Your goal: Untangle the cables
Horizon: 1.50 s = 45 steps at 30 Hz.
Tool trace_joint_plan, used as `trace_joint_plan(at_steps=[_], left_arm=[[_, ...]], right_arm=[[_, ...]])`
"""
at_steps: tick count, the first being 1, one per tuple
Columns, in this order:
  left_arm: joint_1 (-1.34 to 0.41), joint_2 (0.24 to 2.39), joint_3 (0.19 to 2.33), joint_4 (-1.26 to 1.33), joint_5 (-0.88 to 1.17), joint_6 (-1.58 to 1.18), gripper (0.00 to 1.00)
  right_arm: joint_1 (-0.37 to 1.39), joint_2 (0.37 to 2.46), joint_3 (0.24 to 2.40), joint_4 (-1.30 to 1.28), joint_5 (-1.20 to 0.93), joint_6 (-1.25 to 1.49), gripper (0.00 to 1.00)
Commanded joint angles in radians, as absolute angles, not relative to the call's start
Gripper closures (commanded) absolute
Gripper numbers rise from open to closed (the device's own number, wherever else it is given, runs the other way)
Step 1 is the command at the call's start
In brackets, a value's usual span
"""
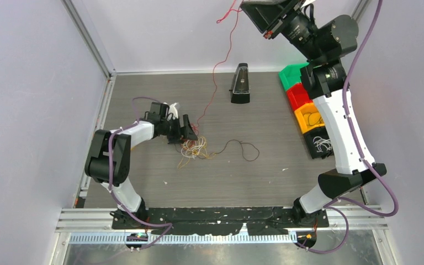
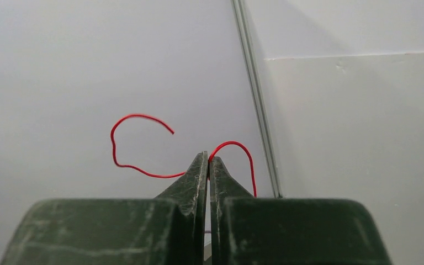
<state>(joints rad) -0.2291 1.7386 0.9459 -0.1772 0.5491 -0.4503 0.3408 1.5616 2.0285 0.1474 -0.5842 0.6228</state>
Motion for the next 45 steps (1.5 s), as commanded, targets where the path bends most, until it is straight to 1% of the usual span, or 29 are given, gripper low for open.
trace_joint_plan(at_steps=[1, 5, 8, 9, 11, 12, 13, 16, 17, 19, 22, 26, 28, 31, 35, 43, 45], left_arm=[[-0.19, 1.701, 0.898, -0.26, 0.469, -0.382, 0.18], [-0.181, 1.68, 0.88, -0.249, 0.493, -0.374, 0.17], [-0.184, 1.641, 0.872, -0.195, 0.585, -0.372, 0.15], [-0.186, 1.621, 0.866, -0.154, 0.626, -0.365, 0.2], [-0.191, 1.574, 0.854, -0.088, 0.7, -0.355, 0.36], [-0.193, 1.556, 0.842, -0.054, 0.729, -0.353, 0.44], [-0.197, 1.542, 0.838, -0.021, 0.751, -0.348, 0.5], [-0.212, 1.514, 0.838, 0.031, 0.78, -0.31, 0.62], [-0.216, 1.514, 0.842, 0.033, 0.782, -0.299, 0.65], [-0.219, 1.526, 0.854, 0.014, 0.76, -0.292, 0.69], [-0.219, 1.557, 0.875, -0.025, 0.736, -0.293, 0.71], [-0.219, 1.604, 0.907, -0.072, 0.695, -0.302, 0.72], [-0.219, 1.627, 0.921, -0.079, 0.682, -0.313, 0.68], [-0.219, 1.663, 0.943, -0.088, 0.672, -0.322, 0.67], [-0.225, 1.699, 0.979, -0.093, 0.654, -0.322, 0.64], [-0.262, 1.762, 1.045, -0.101, 0.639, -0.322, 0.61], [-0.269, 1.775, 1.053, -0.102, 0.638, -0.323, 0.61]], right_arm=[[0.329, 1.534, 2.133, 0.124, -0.514, 0.572, 0.94], [0.327, 1.526, 2.167, 0.079, -0.503, 0.533, 0.95], [0.328, 1.494, 2.091, 0.005, -0.51, 0.461, 0.95], [0.329, 1.471, 2.055, -0.045, -0.515, 0.437, 0.94], [0.33, 1.429, 1.904, -0.104, -0.529, 0.3, 0.95], [0.331, 1.417, 1.789, -0.137, -0.546, 0.265, 0.95], [0.332, 1.403, 1.687, -0.156, -0.558, 0.18, 0.95], [0.341, 1.394, 1.497, -0.225, -0.608, 0.008, 0.95], [0.349, 1.402, 1.421, -0.234, -0.614, -0.078, 0.95], [0.36, 1.433, 1.347, -0.255, -0.605, -0.181, 0.94], [0.37, 1.503, 1.305, -0.248, -0.533, -0.263, 0.95], [0.377, 1.626, 1.357, -0.243, -0.466, -0.346, 0.95], [0.378, 1.691, 1.4, -0.266, -0.49, -0.377, 0.95], [0.397, 1.745, 1.463, -0.344, -0.584, -0.434, 0.95], [0.431, 1.796, 1.467, -0.383, -0.651, -0.462, 0.95], [0.466, 1.891, 1.519, -0.47, -0.696, -0.506, 0.95], [0.475, 1.917, 1.536, -0.496, -0.689, -0.524, 0.93]])
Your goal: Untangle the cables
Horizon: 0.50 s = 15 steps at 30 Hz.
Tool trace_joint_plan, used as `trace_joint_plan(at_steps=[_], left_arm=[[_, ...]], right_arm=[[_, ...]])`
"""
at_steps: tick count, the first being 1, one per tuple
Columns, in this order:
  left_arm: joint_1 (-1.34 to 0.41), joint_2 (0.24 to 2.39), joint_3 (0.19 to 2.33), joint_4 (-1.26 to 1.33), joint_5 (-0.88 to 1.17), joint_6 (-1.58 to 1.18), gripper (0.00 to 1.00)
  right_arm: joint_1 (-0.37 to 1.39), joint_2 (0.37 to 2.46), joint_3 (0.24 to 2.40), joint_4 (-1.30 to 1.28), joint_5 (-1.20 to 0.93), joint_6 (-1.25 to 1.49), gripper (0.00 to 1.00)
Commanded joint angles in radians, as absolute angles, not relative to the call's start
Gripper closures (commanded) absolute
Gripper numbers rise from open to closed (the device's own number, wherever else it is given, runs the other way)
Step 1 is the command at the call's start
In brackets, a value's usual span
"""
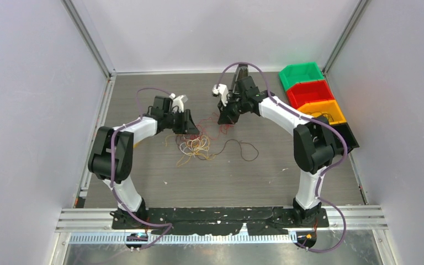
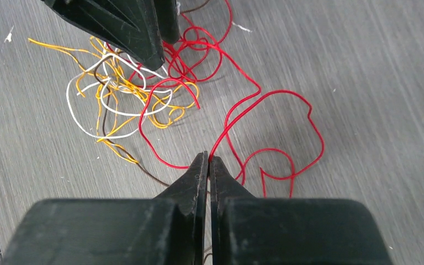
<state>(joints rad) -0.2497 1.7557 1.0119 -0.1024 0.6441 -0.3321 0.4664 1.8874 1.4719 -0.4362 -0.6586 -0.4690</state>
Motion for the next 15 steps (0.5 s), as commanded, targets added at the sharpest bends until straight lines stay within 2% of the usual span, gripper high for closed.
trace_joint_plan(at_steps=[1, 2, 3, 5, 7, 9, 15], left_arm=[[-0.271, 1.779, 1.055, -0.103, 0.637, -0.324, 0.61], [-0.272, 1.781, 1.058, -0.103, 0.636, -0.325, 0.6], [-0.273, 1.783, 1.057, -0.103, 0.637, -0.325, 0.6], [-0.273, 1.785, 1.059, -0.102, 0.637, -0.325, 0.6], [-0.273, 1.786, 1.058, -0.103, 0.637, -0.325, 0.6], [-0.273, 1.787, 1.058, -0.102, 0.632, -0.324, 0.6], [-0.273, 1.787, 1.063, -0.11, 0.624, -0.321, 0.6]], right_arm=[[0.482, 1.925, 1.55, -0.506, -0.68, -0.536, 0.88], [0.488, 1.943, 1.556, -0.524, -0.675, -0.542, 0.83], [0.49, 1.951, 1.568, -0.529, -0.662, -0.549, 0.73], [0.493, 1.969, 1.581, -0.537, -0.639, -0.553, 0.6], [0.494, 1.979, 1.589, -0.532, -0.615, -0.554, 0.52], [0.494, 1.981, 1.587, -0.499, -0.585, -0.544, 0.46], [0.492, 1.906, 1.579, -0.492, -0.598, -0.533, 0.41]])
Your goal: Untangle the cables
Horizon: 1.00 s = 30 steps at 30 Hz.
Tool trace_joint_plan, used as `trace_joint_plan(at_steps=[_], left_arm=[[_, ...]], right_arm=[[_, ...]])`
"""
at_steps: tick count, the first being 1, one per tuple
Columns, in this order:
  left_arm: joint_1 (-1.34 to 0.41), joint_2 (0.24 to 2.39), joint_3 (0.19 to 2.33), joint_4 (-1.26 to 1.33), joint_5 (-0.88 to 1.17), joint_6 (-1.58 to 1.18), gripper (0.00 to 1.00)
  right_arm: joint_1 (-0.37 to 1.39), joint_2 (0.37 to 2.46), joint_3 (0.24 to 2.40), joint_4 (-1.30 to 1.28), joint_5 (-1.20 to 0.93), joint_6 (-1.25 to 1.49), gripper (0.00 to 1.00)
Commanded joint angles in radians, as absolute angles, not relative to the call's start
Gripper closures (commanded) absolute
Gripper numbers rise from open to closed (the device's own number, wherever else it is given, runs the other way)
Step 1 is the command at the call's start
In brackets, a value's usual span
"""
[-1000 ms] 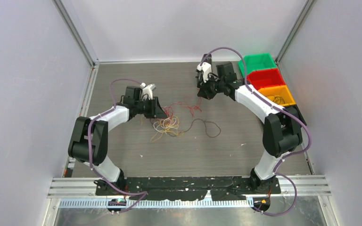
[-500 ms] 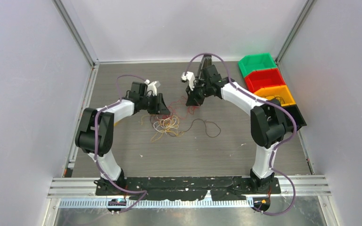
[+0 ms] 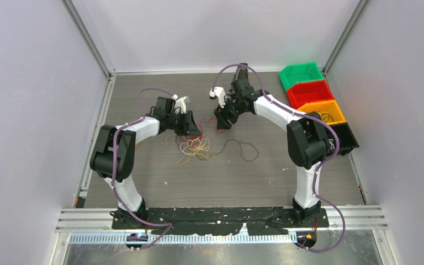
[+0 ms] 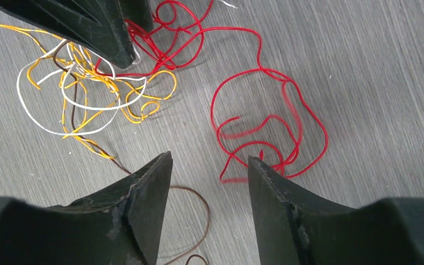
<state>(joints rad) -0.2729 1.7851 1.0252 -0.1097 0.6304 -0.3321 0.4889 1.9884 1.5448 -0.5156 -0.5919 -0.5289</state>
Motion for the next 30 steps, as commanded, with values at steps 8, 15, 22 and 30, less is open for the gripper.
trace_joint_plan(at_steps=[8, 15, 22, 30], left_arm=[[-0.273, 1.792, 1.062, -0.114, 0.623, -0.319, 0.59], [-0.273, 1.789, 1.068, -0.125, 0.618, -0.316, 0.57], [-0.273, 1.792, 1.07, -0.137, 0.605, -0.315, 0.54], [-0.273, 1.79, 1.079, -0.216, 0.515, -0.289, 0.49]], right_arm=[[0.491, 1.939, 1.641, -0.489, -0.518, -0.482, 0.02], [0.505, 2.077, 1.761, -0.606, -0.487, -0.563, 0.05], [0.544, 2.181, 1.83, -0.627, -0.429, -0.573, 0.05], [0.574, 2.243, 1.832, -0.567, -0.209, -0.534, 0.2]])
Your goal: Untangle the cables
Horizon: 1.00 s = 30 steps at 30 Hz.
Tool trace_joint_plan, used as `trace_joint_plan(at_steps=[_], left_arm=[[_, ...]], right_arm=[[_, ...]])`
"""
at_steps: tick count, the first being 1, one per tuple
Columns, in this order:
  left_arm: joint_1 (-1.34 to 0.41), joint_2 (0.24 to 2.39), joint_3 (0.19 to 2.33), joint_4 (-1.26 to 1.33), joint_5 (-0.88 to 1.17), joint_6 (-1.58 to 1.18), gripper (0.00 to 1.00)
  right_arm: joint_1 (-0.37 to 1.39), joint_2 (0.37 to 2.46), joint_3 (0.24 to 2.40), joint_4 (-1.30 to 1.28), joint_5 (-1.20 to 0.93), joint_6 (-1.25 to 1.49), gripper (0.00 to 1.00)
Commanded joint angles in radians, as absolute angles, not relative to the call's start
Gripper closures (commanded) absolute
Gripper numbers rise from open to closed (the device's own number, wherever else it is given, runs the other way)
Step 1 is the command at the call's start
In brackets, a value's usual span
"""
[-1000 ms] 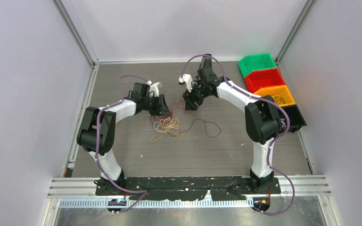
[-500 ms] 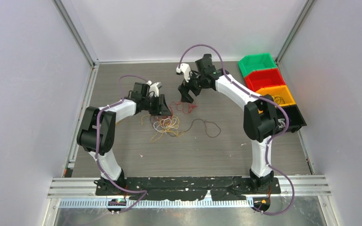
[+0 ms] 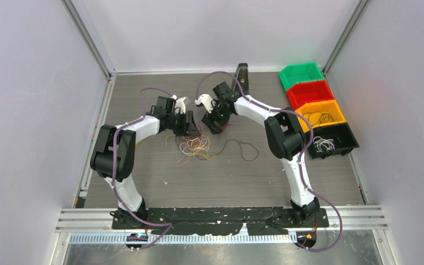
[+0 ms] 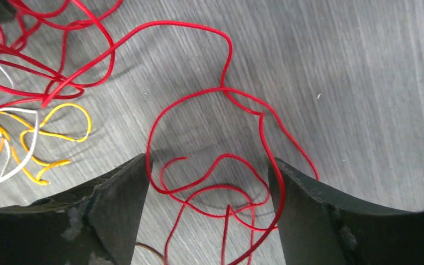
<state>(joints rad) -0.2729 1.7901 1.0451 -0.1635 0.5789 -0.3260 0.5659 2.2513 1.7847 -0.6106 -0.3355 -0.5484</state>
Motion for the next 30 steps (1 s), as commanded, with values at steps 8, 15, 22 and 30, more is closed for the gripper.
trace_joint_plan(at_steps=[8, 15, 22, 30], left_arm=[[-0.273, 1.755, 1.061, -0.392, 0.392, -0.19, 0.46], [-0.255, 1.748, 1.058, -0.465, 0.348, -0.204, 0.48], [-0.229, 1.747, 1.057, -0.497, 0.345, -0.216, 0.31], [-0.21, 1.74, 1.054, -0.485, 0.427, -0.197, 0.27]], right_arm=[[0.555, 2.191, 1.854, -0.604, -0.098, -0.543, 0.94], [0.456, 1.965, 1.866, -0.596, -0.169, -0.439, 0.95], [0.313, 1.742, 1.851, -0.587, -0.156, -0.385, 0.95], [0.192, 1.554, 1.862, -0.575, -0.224, -0.32, 0.95]])
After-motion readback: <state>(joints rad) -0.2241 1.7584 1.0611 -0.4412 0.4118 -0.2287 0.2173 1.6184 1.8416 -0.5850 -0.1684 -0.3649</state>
